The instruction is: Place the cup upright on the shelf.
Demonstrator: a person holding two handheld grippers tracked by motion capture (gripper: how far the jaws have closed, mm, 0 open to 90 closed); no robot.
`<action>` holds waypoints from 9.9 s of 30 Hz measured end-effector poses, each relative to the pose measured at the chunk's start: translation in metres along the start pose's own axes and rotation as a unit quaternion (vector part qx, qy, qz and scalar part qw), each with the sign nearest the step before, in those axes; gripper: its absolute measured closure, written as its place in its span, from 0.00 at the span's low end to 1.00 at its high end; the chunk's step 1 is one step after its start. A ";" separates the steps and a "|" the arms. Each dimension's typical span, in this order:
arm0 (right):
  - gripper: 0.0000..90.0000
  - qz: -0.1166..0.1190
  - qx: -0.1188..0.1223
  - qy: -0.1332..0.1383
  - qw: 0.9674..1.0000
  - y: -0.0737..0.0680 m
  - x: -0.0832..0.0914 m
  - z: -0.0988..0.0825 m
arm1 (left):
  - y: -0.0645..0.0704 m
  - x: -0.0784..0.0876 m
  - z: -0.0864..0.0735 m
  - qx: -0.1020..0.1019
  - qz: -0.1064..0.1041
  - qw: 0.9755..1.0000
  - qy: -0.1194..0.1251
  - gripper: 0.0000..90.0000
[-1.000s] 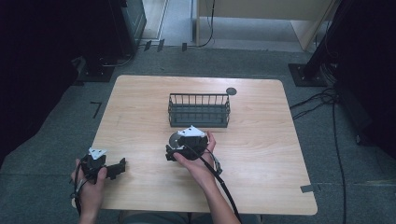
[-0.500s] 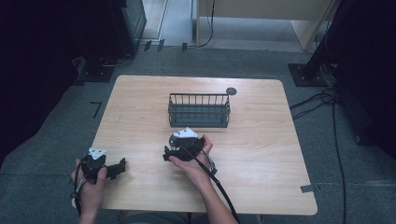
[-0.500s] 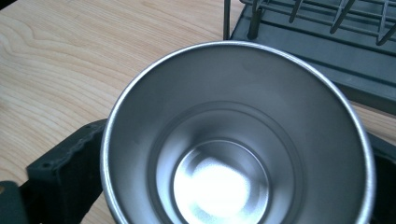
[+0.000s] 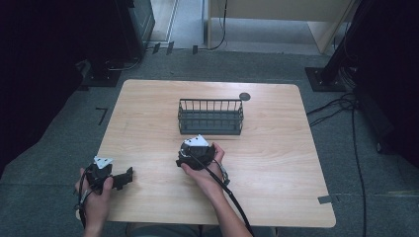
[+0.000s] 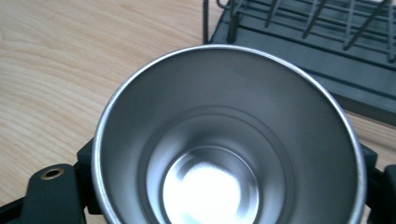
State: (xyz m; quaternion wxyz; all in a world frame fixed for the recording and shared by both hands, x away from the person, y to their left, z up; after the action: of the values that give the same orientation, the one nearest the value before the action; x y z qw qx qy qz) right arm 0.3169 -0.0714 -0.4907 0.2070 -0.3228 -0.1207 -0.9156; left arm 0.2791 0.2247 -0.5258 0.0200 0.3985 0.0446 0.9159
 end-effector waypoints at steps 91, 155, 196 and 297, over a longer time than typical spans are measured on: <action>0.20 -0.076 -0.062 0.054 0.994 0.134 0.008 0.112 | 0.000 0.000 0.000 0.001 0.000 1.000 0.001 0.00; 0.00 -0.054 -0.064 0.017 0.996 0.134 -0.003 0.087 | 0.000 0.000 0.000 0.001 0.000 1.000 0.001 0.00; 0.00 -0.095 -0.089 0.018 0.991 0.171 0.066 0.000 | 0.000 -0.001 0.000 0.001 0.000 1.000 0.001 0.00; 0.00 -0.189 -0.176 -0.063 0.964 0.246 0.149 -0.211 | 0.000 0.000 0.000 -0.001 0.000 1.000 0.000 0.00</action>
State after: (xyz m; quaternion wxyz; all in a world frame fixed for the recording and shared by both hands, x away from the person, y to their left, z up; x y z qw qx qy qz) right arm 0.2102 -0.4085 -0.5345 -0.0381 -0.3825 -0.0289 -0.9227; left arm 0.2795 0.2246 -0.5258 0.0202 0.3984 0.0438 0.9159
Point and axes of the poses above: each handheld gripper's, and its own axes: x roughly backward along the jaws, z roughly out of its top, y roughly to its right, the point moved 1 cm from there along -x, roughly forward along the jaws, and after that the axes turned 9 degrees about x, right-handed, at the moved point
